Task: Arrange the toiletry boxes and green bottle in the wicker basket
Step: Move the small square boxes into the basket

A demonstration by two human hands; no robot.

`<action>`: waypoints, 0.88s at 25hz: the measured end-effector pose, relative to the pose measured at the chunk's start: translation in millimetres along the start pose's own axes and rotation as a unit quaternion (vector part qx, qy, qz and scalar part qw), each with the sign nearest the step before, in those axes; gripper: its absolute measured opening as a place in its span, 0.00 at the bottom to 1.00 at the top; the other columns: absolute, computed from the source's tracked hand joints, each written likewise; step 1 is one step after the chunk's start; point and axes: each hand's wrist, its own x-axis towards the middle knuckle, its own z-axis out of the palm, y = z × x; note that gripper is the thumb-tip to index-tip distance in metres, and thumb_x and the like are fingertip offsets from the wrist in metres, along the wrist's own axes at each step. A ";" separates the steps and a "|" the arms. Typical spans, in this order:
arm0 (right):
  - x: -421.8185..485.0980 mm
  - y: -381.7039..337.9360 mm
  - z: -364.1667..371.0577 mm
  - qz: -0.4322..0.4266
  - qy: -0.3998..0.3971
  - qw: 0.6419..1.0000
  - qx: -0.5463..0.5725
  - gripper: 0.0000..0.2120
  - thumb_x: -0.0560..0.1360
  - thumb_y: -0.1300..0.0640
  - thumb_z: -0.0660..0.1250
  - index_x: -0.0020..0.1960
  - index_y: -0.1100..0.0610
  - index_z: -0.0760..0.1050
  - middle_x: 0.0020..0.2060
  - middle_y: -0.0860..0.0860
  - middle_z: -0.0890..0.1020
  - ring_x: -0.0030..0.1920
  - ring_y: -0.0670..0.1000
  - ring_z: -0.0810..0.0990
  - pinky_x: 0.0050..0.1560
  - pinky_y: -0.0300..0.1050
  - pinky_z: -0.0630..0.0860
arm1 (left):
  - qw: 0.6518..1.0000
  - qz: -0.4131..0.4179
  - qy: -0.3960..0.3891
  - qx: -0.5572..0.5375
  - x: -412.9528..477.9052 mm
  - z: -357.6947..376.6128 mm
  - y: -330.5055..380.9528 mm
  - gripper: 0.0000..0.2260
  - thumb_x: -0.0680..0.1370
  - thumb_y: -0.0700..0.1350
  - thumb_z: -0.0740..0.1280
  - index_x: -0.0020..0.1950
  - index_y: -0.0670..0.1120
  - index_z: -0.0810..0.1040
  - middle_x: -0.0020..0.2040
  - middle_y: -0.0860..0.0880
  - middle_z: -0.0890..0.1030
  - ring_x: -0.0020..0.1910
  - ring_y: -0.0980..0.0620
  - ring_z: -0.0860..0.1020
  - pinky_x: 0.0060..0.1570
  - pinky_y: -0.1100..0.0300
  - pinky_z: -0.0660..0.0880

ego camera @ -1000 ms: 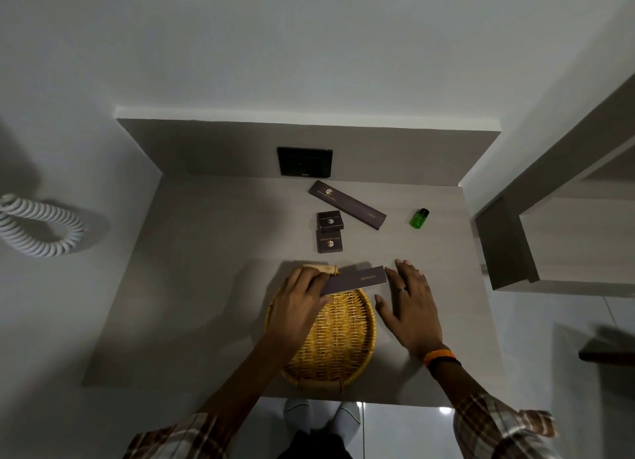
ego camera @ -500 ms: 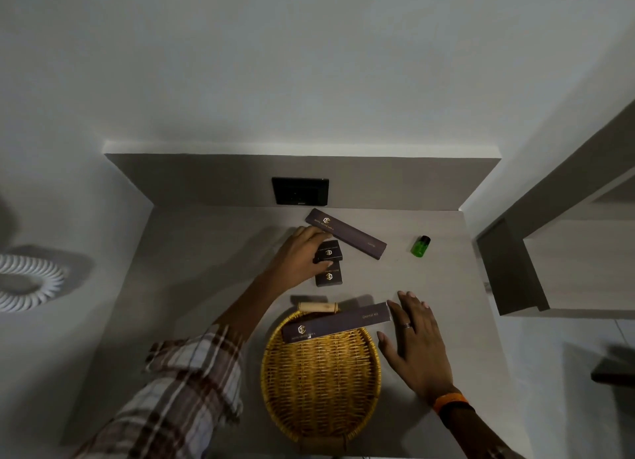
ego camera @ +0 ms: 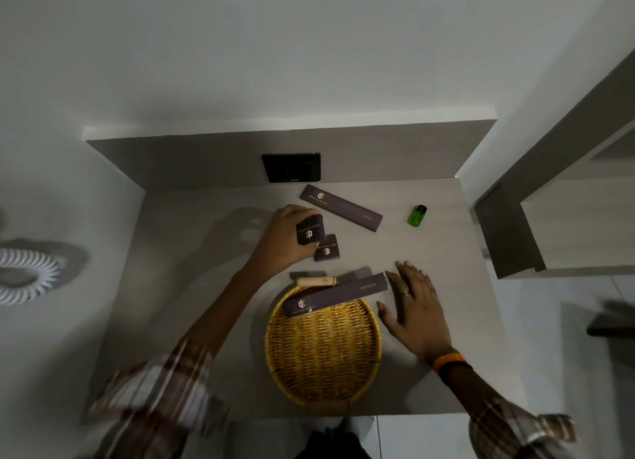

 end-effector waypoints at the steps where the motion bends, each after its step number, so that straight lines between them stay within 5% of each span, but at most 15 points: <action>1: 0.1 -0.3 -0.3 0.000 -0.002 1.000 0.000 0.33 0.77 0.37 0.63 0.75 0.54 0.65 0.78 0.55 0.63 0.79 0.55 0.57 0.78 0.59 0.56 | 1.000 0.014 0.025 -0.008 -28.3 -3.2 5.5 0.28 0.67 0.46 0.77 0.67 0.48 0.75 0.62 0.45 0.75 0.62 0.46 0.72 0.62 0.53 0.70; 4: -0.3 -1.4 -1.2 0.003 -0.007 1.000 -0.004 0.33 0.77 0.37 0.62 0.75 0.53 0.65 0.78 0.55 0.63 0.79 0.55 0.57 0.79 0.58 0.55 | 0.999 -0.004 -0.012 -0.043 -120.5 6.2 17.6 0.29 0.69 0.50 0.76 0.68 0.52 0.73 0.65 0.51 0.73 0.64 0.53 0.68 0.61 0.57 0.68; 7: -1.0 -2.7 -1.5 -0.003 -0.007 1.000 -0.002 0.32 0.77 0.38 0.62 0.75 0.54 0.65 0.78 0.56 0.63 0.79 0.56 0.57 0.78 0.59 0.55 | 0.997 0.036 -0.038 0.057 -174.1 42.3 6.9 0.28 0.68 0.59 0.71 0.67 0.55 0.74 0.64 0.53 0.76 0.64 0.54 0.66 0.56 0.53 0.64; 14: -0.9 -2.8 -1.5 -0.004 -0.005 1.000 -0.008 0.33 0.77 0.39 0.62 0.76 0.55 0.64 0.77 0.57 0.64 0.78 0.57 0.58 0.78 0.60 0.55 | 0.986 0.035 -0.018 0.162 -175.1 61.0 -13.2 0.27 0.66 0.55 0.74 0.64 0.51 0.76 0.61 0.51 0.80 0.59 0.51 0.68 0.47 0.48 0.70; 22: -0.9 -2.9 -1.0 0.003 -0.007 1.000 -0.008 0.33 0.77 0.37 0.61 0.76 0.54 0.65 0.78 0.56 0.63 0.79 0.56 0.57 0.79 0.58 0.54 | 0.985 0.013 0.007 0.172 -183.1 69.1 -18.7 0.32 0.64 0.57 0.77 0.65 0.52 0.72 0.60 0.49 0.78 0.58 0.50 0.68 0.48 0.44 0.76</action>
